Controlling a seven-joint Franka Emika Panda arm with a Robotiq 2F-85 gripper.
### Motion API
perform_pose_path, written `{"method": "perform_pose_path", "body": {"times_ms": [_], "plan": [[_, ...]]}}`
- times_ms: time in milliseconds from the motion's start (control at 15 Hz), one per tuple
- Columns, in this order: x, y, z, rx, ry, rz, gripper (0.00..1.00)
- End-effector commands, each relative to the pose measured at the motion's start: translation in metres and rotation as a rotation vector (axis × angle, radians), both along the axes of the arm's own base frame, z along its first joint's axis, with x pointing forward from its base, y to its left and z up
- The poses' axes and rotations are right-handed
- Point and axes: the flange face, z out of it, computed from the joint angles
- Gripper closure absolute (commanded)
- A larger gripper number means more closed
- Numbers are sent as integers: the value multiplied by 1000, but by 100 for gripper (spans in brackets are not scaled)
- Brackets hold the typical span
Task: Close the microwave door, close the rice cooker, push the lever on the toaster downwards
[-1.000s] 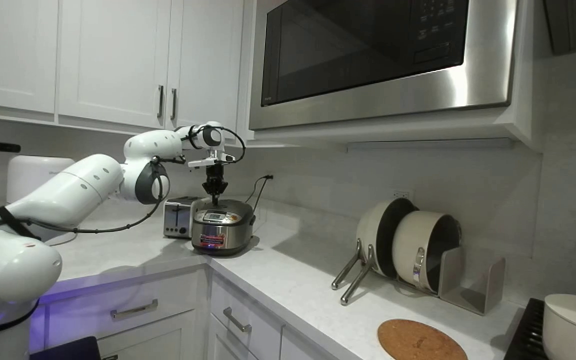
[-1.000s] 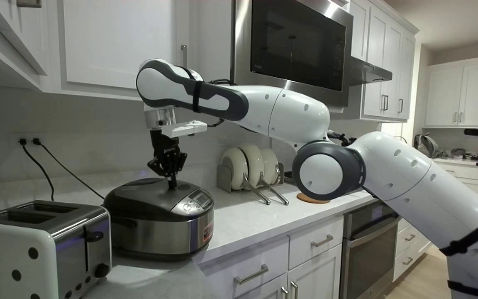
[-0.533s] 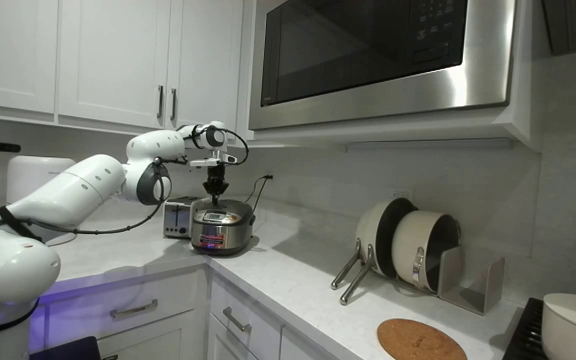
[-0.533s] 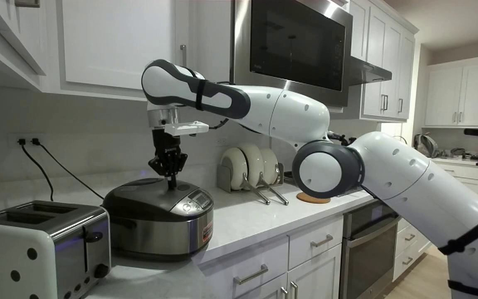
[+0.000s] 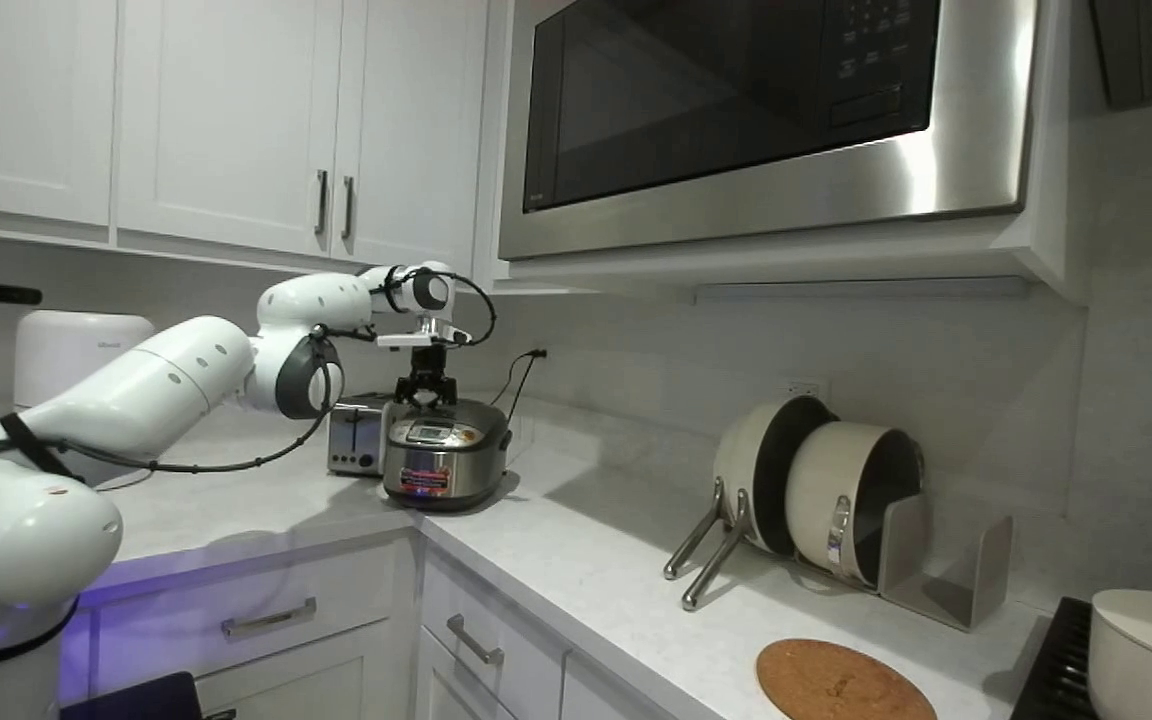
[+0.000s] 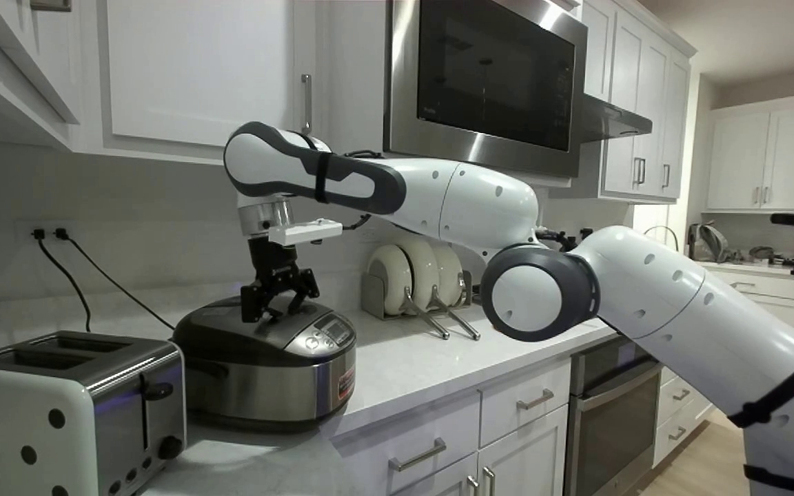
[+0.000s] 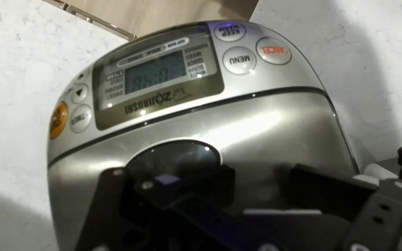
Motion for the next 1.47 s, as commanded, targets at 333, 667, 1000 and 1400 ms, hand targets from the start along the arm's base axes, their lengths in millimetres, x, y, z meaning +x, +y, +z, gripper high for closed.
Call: {"method": "perform_pose_path", "body": {"times_ms": [333,667,1000,1400], "plan": [[-21,16,0,-71,32,37,0],[-33,21,25,-63,10,59,0],[-42,17,58,-46,-27,63,0],[-55,5,109,3,-84,68,0]]}}
